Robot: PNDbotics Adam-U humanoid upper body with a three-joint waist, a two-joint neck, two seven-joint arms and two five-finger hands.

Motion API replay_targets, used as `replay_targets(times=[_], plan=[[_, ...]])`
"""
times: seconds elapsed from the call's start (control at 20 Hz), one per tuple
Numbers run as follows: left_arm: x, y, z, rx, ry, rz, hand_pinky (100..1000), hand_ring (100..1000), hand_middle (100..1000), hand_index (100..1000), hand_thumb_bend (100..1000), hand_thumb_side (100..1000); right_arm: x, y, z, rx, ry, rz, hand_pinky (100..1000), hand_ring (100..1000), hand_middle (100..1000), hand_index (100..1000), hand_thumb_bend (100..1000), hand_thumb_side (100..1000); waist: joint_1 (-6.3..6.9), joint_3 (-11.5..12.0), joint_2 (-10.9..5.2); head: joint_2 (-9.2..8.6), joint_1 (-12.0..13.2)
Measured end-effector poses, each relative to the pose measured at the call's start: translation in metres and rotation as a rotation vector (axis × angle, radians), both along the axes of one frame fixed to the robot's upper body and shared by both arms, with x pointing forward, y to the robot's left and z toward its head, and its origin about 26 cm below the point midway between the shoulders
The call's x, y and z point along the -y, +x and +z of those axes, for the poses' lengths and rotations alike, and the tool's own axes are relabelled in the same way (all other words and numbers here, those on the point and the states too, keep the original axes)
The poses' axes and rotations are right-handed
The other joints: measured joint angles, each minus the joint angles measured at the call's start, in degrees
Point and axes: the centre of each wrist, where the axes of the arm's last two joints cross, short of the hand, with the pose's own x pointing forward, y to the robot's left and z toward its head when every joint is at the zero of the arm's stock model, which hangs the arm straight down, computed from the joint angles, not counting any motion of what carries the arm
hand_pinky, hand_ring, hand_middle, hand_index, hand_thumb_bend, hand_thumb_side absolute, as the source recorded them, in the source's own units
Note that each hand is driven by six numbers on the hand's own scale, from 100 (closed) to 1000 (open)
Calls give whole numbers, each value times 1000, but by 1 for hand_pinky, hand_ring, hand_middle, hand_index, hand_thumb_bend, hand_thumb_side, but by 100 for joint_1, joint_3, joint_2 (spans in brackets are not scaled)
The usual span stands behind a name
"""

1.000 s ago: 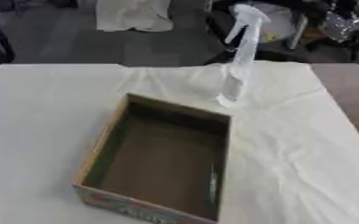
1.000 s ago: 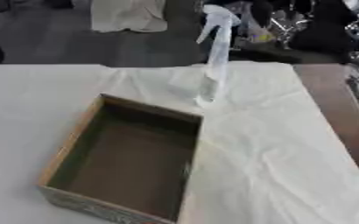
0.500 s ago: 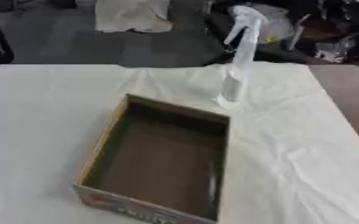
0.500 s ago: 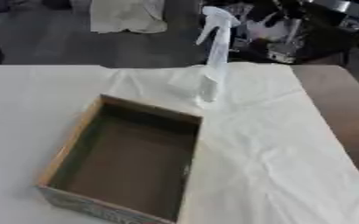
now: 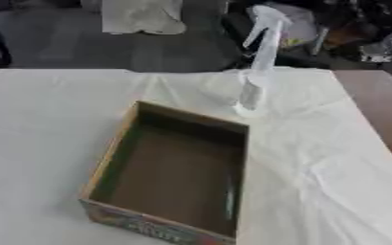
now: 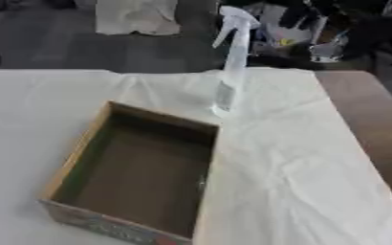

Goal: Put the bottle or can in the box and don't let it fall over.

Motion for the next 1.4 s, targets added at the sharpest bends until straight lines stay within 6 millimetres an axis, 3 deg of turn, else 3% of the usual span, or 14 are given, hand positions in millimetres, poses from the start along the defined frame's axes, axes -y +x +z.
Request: replay_targets(times=[0.4,1.05,1.4], plan=[[-1,-1,-2,-9,4,4,690,822,850,791,348,826,-2,21,17,7,-19,-44,826,843,782,778,373,410,18,-39,-4,-34,-68],[-2,-1,-1,-9,16,7,689,822,851,791,341,829,-22,63,20,-6,-6,-91,824,854,797,785,392,404,48,-30,9,-567,-178],[-2,-1,-1,-8,18,8,689,823,852,790,332,835,-24,69,24,0,32,-96,819,859,807,787,390,408,33,-24,109,-594,-205]])
